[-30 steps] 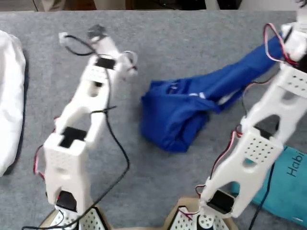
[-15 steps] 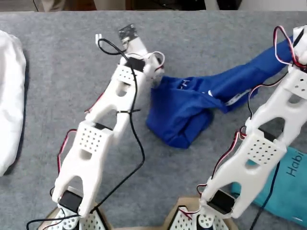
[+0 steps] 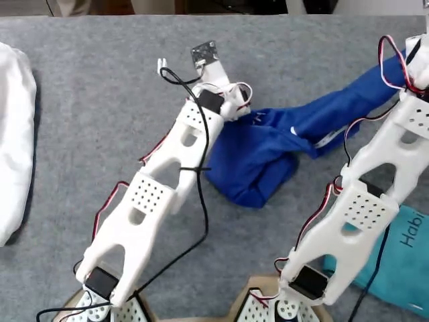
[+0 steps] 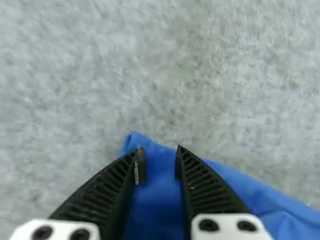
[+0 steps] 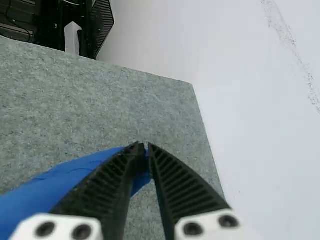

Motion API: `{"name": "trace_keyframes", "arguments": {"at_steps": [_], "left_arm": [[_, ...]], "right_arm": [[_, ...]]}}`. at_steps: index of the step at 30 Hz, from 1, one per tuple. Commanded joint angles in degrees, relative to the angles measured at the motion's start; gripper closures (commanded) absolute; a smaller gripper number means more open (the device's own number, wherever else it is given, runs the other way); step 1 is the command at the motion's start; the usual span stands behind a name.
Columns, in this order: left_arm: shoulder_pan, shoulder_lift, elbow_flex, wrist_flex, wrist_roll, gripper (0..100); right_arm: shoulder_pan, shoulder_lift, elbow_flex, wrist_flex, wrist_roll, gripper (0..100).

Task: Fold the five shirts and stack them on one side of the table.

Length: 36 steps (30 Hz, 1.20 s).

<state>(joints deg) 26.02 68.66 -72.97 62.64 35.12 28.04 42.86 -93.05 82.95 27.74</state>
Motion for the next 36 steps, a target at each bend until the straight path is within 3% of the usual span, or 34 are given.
{"name": "trace_keyframes", "arguments": {"at_steps": [1,6,24,29,36], "left_arm": [[0.9,-0.8,-2.9,0.2,0.1,88],[1.0,-0.7,-1.8,0.0,-3.5,88],[0.5,-0.7,2.0,1.5,-3.3,89],[0.5,-0.7,2.0,1.4,-3.3,98],[0.6,-1.3,1.8,1.0,-3.3,98]], "right_arm": [[-1.3,-1.5,-2.4,-1.6,0.7,99.4],[-1.5,-1.5,-2.5,-1.3,0.7,99.4],[-1.1,-1.3,-2.5,-1.3,1.9,99.4],[-1.1,-1.3,-2.5,-1.3,1.9,99.4],[-2.4,-1.5,-2.5,-0.4,1.8,99.4]]}}
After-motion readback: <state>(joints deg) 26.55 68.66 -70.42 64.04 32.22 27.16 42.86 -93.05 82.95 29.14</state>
